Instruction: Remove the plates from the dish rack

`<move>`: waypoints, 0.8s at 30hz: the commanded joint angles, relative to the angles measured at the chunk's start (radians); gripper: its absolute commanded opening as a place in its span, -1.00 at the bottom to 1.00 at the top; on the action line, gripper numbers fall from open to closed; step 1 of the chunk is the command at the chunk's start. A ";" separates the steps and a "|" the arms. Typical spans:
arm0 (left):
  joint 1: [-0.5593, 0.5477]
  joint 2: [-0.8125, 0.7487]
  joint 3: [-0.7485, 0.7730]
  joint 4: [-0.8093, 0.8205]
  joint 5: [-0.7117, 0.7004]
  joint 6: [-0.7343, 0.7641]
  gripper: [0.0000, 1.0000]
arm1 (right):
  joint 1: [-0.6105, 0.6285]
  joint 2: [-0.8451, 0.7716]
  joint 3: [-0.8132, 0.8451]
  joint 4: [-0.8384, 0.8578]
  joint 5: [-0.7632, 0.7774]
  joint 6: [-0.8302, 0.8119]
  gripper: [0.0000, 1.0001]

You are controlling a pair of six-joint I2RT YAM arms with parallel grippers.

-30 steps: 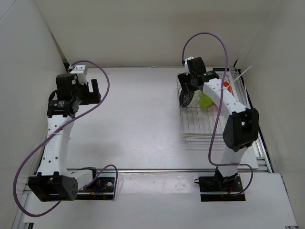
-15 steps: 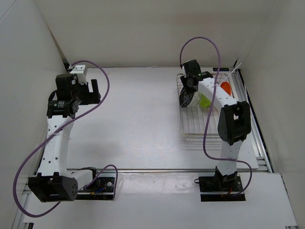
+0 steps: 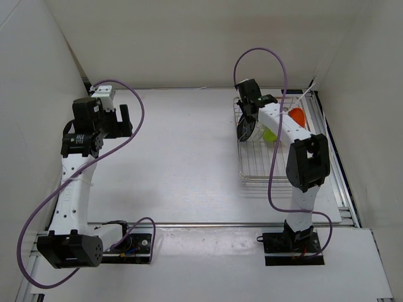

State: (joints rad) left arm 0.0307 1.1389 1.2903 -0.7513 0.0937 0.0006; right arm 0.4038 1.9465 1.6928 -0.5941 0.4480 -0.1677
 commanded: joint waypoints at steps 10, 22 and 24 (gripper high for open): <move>0.005 -0.051 0.018 0.015 -0.005 0.007 1.00 | 0.017 0.014 0.044 0.017 0.066 0.010 -0.84; 0.005 -0.051 0.018 0.015 -0.005 0.016 1.00 | 0.035 0.014 0.094 -0.036 0.139 0.031 -0.99; 0.005 -0.051 0.018 0.015 -0.014 0.016 1.00 | 0.035 0.014 0.122 -0.048 0.181 0.043 -0.99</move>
State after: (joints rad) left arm 0.0307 1.1179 1.2900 -0.7479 0.0933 0.0109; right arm 0.4335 1.9633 1.7447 -0.6094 0.5575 -0.1383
